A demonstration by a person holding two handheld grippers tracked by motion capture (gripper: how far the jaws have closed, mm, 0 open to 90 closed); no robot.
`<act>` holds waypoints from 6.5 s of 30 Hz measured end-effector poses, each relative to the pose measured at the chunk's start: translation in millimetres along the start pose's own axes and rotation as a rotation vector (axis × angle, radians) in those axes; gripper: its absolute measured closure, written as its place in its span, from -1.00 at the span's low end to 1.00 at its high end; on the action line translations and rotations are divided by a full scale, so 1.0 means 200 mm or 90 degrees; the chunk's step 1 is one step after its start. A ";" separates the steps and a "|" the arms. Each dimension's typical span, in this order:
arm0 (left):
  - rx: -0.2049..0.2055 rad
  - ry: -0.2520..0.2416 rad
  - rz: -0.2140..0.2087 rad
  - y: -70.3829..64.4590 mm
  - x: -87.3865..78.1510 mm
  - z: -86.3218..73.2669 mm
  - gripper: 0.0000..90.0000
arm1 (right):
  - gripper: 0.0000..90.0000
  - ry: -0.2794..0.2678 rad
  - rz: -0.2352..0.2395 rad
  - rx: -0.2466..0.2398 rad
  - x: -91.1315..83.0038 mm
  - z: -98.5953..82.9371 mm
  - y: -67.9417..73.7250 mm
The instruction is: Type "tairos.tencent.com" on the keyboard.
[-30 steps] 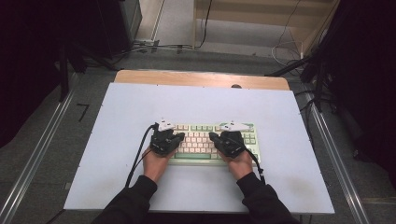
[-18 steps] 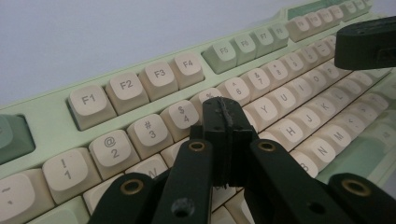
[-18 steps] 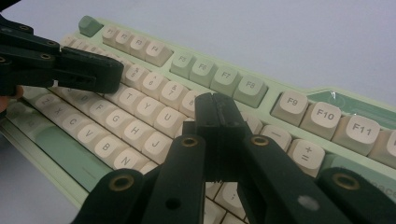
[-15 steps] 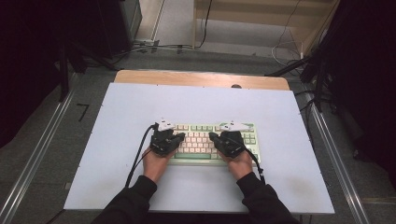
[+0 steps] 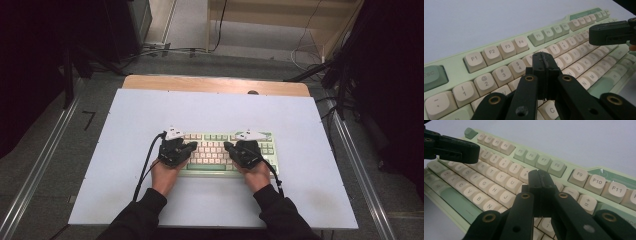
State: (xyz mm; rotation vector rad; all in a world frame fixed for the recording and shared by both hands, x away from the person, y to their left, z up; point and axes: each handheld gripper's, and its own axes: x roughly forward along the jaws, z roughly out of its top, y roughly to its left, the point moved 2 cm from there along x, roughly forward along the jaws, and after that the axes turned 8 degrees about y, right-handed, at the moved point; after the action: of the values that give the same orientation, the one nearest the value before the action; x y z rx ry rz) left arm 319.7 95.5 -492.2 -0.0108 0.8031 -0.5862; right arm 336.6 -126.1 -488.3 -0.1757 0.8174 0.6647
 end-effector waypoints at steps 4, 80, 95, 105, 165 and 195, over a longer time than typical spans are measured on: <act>0.000 -0.002 0.001 0.00 -0.01 0.00 1.00 | 0.94 0.001 -0.001 0.000 0.00 0.00 0.00; -0.014 -0.009 0.007 0.07 -0.11 -0.05 1.00 | 0.94 0.008 -0.004 0.002 0.00 -0.01 0.00; -0.016 -0.002 0.012 0.09 -0.11 -0.08 1.00 | 0.94 0.008 -0.005 0.004 0.00 -0.01 -0.01; -0.016 0.004 0.014 0.09 -0.10 -0.08 1.00 | 0.94 0.008 -0.005 0.004 -0.01 -0.01 -0.01; -0.016 -0.020 0.018 0.08 -0.12 -0.09 1.00 | 0.94 0.009 -0.002 -0.006 -0.05 -0.03 0.00; -0.017 -0.020 0.016 0.08 -0.12 -0.10 1.00 | 0.94 0.041 0.005 -0.012 -0.08 -0.13 0.01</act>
State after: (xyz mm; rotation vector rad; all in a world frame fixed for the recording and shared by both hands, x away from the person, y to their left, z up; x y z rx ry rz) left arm 301.1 125.0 -493.4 -0.0348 0.7798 -0.5495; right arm 311.1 -141.9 -495.2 -0.2120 0.8743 0.6769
